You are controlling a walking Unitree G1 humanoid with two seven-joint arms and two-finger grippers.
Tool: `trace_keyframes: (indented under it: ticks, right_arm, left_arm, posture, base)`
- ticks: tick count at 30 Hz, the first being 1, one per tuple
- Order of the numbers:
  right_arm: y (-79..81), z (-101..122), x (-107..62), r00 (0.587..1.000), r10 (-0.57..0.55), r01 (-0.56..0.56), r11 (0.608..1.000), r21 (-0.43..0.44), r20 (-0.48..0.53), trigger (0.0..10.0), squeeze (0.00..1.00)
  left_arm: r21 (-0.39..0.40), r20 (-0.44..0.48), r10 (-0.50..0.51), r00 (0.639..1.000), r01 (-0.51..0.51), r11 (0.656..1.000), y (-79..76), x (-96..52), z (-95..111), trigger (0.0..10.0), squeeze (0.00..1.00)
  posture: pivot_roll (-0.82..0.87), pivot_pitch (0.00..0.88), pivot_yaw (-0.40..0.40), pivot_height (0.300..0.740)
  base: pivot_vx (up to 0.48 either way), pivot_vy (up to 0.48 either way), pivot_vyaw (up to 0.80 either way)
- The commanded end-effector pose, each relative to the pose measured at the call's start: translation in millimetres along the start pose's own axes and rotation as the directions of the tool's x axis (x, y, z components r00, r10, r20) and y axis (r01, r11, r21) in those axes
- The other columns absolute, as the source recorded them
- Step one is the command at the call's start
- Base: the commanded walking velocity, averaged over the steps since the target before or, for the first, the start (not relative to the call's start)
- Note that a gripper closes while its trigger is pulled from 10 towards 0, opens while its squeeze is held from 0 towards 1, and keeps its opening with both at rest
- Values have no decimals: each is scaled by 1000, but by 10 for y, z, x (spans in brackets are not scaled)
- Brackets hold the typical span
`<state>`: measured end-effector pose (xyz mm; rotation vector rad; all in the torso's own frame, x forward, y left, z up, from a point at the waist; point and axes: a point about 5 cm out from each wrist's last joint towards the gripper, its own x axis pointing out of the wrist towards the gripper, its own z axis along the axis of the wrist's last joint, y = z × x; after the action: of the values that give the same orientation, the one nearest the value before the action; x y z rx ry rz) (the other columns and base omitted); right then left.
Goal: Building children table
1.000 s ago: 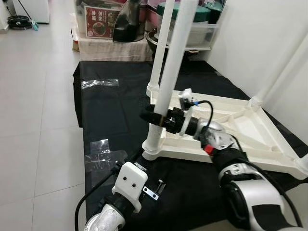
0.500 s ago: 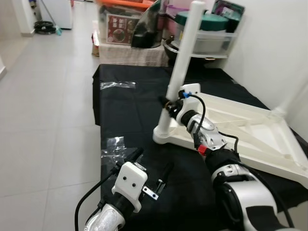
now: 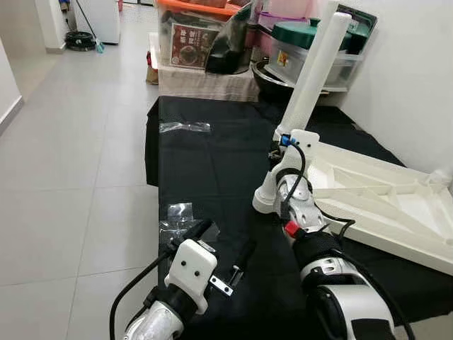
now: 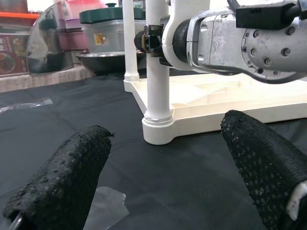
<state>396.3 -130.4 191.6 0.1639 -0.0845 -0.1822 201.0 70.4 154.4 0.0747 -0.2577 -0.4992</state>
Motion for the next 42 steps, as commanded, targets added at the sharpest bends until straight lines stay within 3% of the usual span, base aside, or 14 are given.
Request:
trace_keyframes:
  ticks: [1,4,5,7,8,11,15,16,19,21,27,32,33,42]
  right_arm:
    - [-121,-58,-15,999,-37,37,999,10,-4,10000,1000]
    - [-131,-13,-8,999,23,-22,1000,-22,38,10000,792]
    - [-109,1,4,993,108,-108,994,0,38,10000,0]
    - [-92,11,10,985,165,-166,986,19,39,10000,0]
    - [-38,45,21,911,412,-412,897,157,38,10000,0]
    - [9,42,-19,762,647,-635,741,219,18,10000,0]
    - [-8,100,-72,619,785,-769,593,237,44,10000,0]
    - [-33,169,-145,426,902,-881,396,259,70,10000,0]
    - [-40,182,-160,384,920,-898,353,264,75,10000,0]
    - [5,207,-219,212,974,-944,182,274,83,10000,0]
    - [185,223,-284,18,997,-960,-5,279,80,10000,0]
    - [368,167,-330,-46,999,-959,-51,280,26,10000,0]
    - [404,149,-332,-40,999,-957,-42,287,11,0,0]
    - [392,130,-201,188,980,-969,197,149,-69,0,0]
  left_arm:
    - [-9,-34,-15,999,15,1000,-34,-12,-67,10000,0]
    - [-10,-35,-17,999,16,1000,-37,-12,-68,10000,0]
    - [-10,-34,-16,999,16,1000,-36,-12,-67,10000,0]
    - [-10,-34,-15,999,15,1000,-35,-12,-65,10000,0]
    - [-9,-32,-16,999,15,1000,-35,-11,-62,10000,0]
    - [-10,-32,-16,999,15,1000,-31,-4,-61,10000,0]
    - [-9,-32,-16,999,16,1000,-30,-3,-58,10000,0]
    - [-7,-30,-15,999,15,1000,-27,-1,-53,10000,0]
    - [-7,-30,-14,999,14,1000,-26,-1,-52,10000,0]
    - [-5,-27,-13,1000,13,1000,-27,-1,-46,10000,0]
    - [-6,-23,-10,1000,10,1000,-30,-1,-36,10000,0]
    - [-10,-24,-9,1000,8,1000,-29,-1,-38,10000,0]
    - [-11,-24,-8,1000,8,1000,-31,0,-37,10000,0]
    - [-13,-27,-2,1000,2,1000,-33,4,-42,10000,0]
  posture:
    - [101,21,-136,740]
    - [102,21,-138,740]
    - [103,22,-138,740]
    - [103,22,-138,740]
    - [102,24,-134,740]
    - [102,24,-136,740]
    - [105,27,-137,740]
    - [107,29,-141,740]
    - [107,29,-141,740]
    - [115,35,-142,740]
    - [116,39,-147,740]
    - [114,41,-146,740]
    - [114,44,-149,740]
    - [111,45,-150,740]
  base:
    - [0,0,0]
    - [0,0,0]
    - [0,0,0]
    - [0,0,0]
    - [0,0,0]
    - [0,0,0]
    - [0,0,0]
    - [0,0,0]
    - [0,0,0]
    - [0,0,0]
    - [0,0,0]
    - [0,0,0]
    - [0,0,0]
    - [0,0,0]
